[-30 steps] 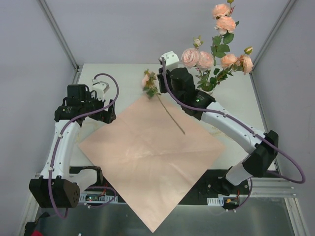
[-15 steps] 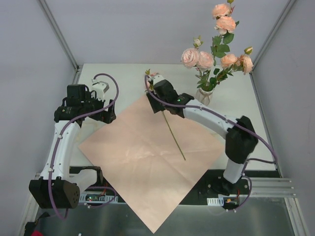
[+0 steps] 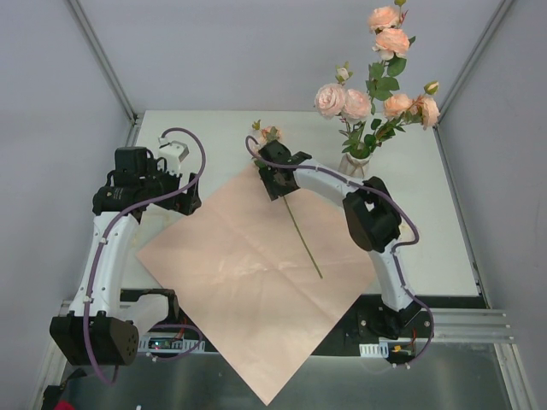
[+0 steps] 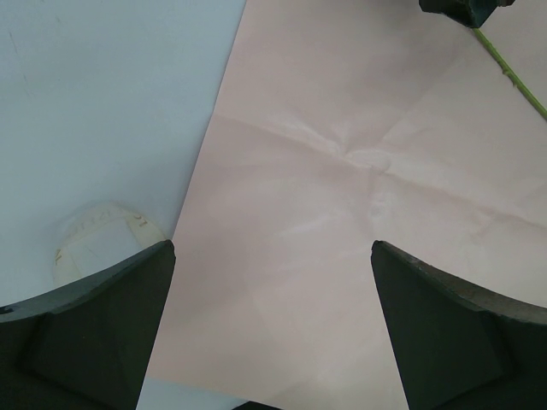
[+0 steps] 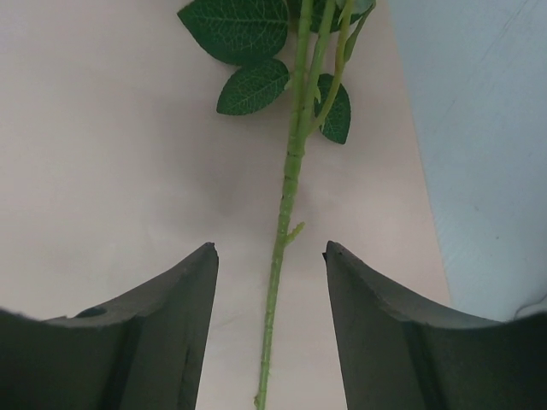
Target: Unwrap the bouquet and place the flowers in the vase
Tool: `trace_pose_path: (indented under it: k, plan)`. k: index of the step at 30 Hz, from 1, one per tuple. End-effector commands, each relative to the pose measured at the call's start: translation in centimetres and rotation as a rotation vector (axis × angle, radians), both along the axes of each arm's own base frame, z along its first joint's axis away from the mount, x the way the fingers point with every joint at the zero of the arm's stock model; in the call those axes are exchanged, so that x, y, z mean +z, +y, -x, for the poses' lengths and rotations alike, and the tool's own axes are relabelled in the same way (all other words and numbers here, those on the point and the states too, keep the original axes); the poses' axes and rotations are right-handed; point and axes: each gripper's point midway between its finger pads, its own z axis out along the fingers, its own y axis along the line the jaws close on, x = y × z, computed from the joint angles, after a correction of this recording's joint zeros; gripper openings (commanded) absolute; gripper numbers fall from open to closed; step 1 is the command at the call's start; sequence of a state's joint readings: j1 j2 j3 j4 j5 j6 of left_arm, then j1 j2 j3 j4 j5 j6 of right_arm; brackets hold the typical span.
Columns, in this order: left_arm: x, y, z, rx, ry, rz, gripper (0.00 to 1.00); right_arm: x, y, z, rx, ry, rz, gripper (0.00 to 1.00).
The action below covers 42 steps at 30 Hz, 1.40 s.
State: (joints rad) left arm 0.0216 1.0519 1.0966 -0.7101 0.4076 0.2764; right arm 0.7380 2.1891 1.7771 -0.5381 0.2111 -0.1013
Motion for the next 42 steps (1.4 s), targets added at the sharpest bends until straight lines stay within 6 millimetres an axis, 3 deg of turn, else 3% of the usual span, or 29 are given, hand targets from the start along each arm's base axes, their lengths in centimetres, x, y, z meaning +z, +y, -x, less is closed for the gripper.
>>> trace_pose_path:
  k: [1, 4, 9, 15, 18, 21, 27, 28, 30, 35, 36, 39, 41, 42]
  plan:
    - [0.7, 0.2, 0.0, -0.001, -0.033, 0.001, 0.99, -0.5, -0.1, -0.1, -0.026, 0.038, -0.008, 0.56]
    - [0.5, 0.1, 0.0, -0.004, -0.024, 0.006, 0.99, -1.2, 0.0, -0.1, -0.026, 0.052, -0.005, 0.51]
    - [0.3, 0.1, -0.1, -0.002, -0.016, 0.008, 0.99, -2.2, -0.3, -0.3, -0.043, 0.075, -0.009, 0.35]
    - [0.2, 0.1, -0.2, -0.003, -0.013, 0.007, 0.99, -2.8, -0.2, -0.5, -0.049, 0.085, -0.018, 0.03]
    - [0.0, 0.1, -0.3, -0.002, -0.005, 0.009, 0.99, -2.3, 0.0, -0.7, -0.056, 0.076, -0.033, 0.01]
    - [0.1, 0.1, -0.3, -0.001, -0.004, 0.012, 0.99, -0.5, 0.5, -1.1, -0.056, 0.031, -0.074, 0.01]
    - [0.2, 0.1, -0.3, 0.010, -0.004, 0.015, 0.99, 7.6, 3.4, -0.8, 0.053, -0.146, -0.204, 0.01]
    - [0.3, 0.1, -0.4, 0.014, -0.004, 0.017, 0.99, 10.3, 3.8, -0.6, 0.075, -0.195, -0.241, 0.01]
    - [0.4, 0.1, -0.4, 0.016, -0.006, 0.017, 0.99, 12.8, 4.9, -0.1, 0.138, -0.264, -0.285, 0.01]
    - [0.5, 0.1, -0.3, 0.024, -0.008, 0.023, 0.99, 21.8, 6.3, 1.6, 0.260, -0.460, -0.422, 0.01]
    - [0.6, 0.1, -0.3, 0.025, -0.009, 0.025, 0.99, 23.0, 6.2, 1.7, 0.277, -0.492, -0.426, 0.01]
    - [1.1, 0.1, -0.3, 0.028, -0.022, 0.024, 0.99, 29.6, 5.4, 2.7, 0.287, -0.627, -0.502, 0.01]
    - [1.4, 0.1, -0.2, 0.029, -0.031, 0.023, 0.99, 33.0, 4.6, 3.0, 0.287, -0.710, -0.532, 0.01]
    - [1.5, 0.1, -0.3, 0.026, -0.034, 0.022, 0.99, 36.0, 3.6, 3.8, 0.285, -0.773, -0.570, 0.01]
